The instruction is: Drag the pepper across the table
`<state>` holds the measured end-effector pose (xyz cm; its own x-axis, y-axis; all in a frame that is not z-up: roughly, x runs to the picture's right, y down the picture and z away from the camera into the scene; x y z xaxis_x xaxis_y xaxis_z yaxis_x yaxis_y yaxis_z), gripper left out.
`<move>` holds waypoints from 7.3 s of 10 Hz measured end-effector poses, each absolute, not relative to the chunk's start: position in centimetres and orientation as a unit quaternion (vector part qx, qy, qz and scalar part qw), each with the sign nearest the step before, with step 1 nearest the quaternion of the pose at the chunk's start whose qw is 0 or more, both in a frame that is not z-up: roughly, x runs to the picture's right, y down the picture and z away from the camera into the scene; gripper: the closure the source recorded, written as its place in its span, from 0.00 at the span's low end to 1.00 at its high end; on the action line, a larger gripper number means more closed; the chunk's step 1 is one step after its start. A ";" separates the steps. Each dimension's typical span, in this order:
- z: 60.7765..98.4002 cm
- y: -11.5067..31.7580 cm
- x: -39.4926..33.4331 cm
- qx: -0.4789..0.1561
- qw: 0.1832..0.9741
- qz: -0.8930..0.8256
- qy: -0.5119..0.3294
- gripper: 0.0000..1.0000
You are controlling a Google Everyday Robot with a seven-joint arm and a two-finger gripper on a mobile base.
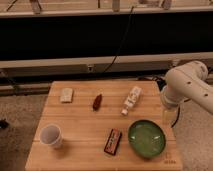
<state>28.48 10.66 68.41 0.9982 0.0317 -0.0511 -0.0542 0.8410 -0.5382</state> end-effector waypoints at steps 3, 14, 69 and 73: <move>68.4 10.7 28.5 -0.281 0.959 0.022 0.020 0.20; 68.4 10.7 28.5 -0.281 0.959 0.022 0.020 0.20; 86.7 7.4 -0.3 -0.278 0.876 -0.374 -0.125 0.20; 87.6 7.7 -1.1 -0.286 0.865 -0.392 -0.129 0.20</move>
<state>-1.07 7.73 87.62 0.6602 -0.6040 0.4465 0.7511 0.5297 -0.3940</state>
